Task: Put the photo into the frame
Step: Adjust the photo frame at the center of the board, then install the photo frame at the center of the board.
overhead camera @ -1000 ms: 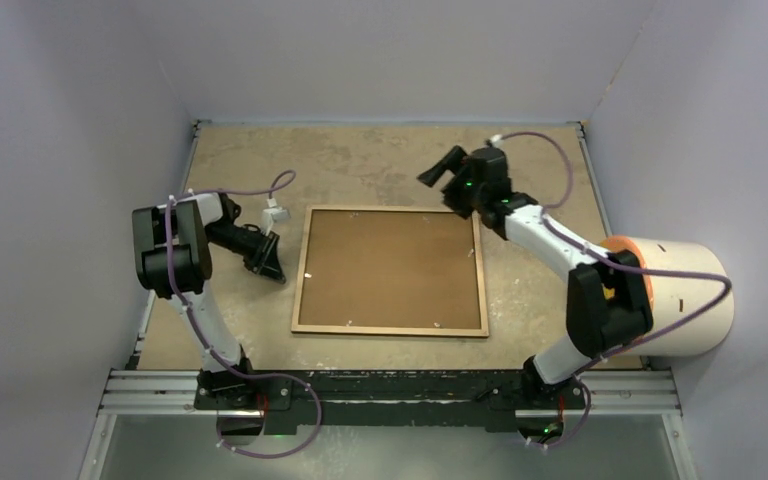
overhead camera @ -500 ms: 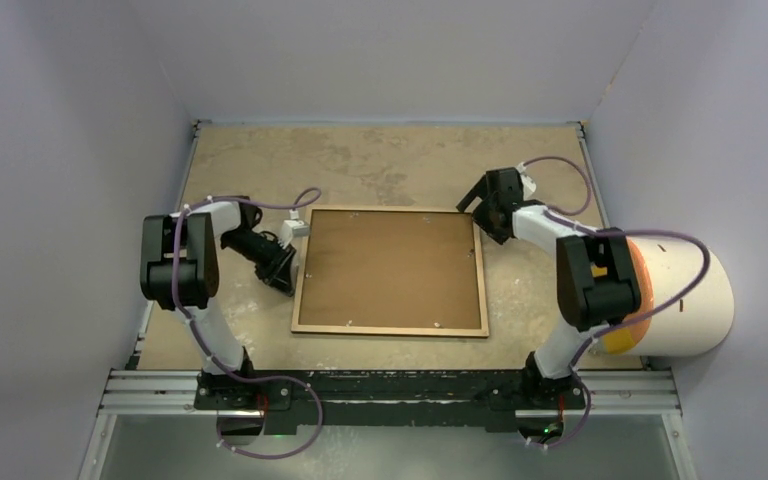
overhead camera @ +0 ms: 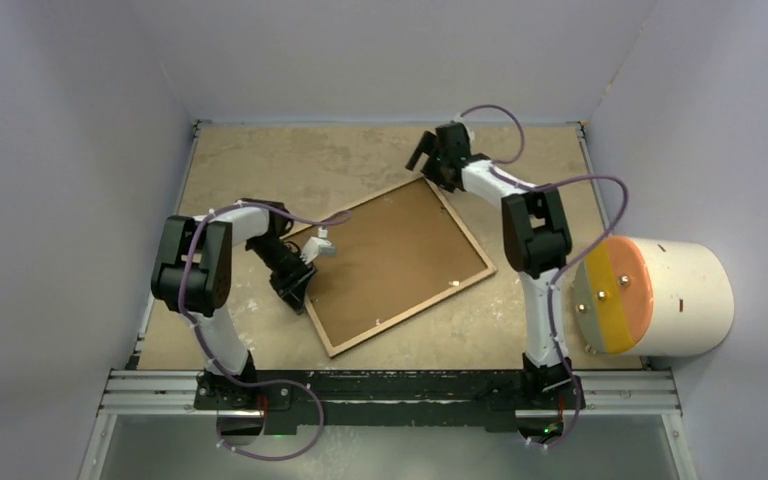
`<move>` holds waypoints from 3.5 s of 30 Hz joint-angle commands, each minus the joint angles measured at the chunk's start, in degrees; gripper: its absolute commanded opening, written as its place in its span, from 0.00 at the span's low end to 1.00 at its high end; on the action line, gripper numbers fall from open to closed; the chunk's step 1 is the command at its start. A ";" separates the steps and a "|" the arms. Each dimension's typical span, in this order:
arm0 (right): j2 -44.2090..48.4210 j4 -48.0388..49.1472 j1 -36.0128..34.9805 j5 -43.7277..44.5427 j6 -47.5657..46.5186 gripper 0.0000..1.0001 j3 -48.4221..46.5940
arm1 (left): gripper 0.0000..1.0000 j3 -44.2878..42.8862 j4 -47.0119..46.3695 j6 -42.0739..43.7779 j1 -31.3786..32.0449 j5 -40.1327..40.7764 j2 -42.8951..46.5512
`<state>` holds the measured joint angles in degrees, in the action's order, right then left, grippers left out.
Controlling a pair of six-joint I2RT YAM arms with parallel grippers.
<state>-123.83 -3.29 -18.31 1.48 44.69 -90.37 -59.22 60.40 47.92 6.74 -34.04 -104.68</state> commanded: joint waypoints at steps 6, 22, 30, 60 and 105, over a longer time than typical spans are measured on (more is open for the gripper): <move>-16.70 -18.14 -12.96 -7.49 -3.05 0.99 -39.09 | 0.59 -2.96 -2.90 -0.38 9.60 -3.63 1.05; 22.43 -9.13 -5.52 2.79 -4.42 0.99 5.07 | 0.65 -20.67 10.97 8.16 -2.04 1.19 4.62; 38.86 -4.13 -5.43 -6.07 2.01 0.99 32.12 | 0.47 -42.46 5.15 -5.59 -13.90 0.52 -16.99; 37.86 -0.92 1.74 -6.78 -0.77 0.89 32.16 | 0.22 -9.48 10.89 16.66 -7.34 -14.52 -6.94; 3.87 20.52 -28.62 -24.51 11.88 0.66 15.22 | 0.18 -13.05 3.08 5.49 -9.44 -21.55 -17.56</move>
<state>-119.24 15.84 -46.59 -22.50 56.18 -73.08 -73.21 67.55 52.42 -2.90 -56.82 -122.15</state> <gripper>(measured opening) 0.669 0.187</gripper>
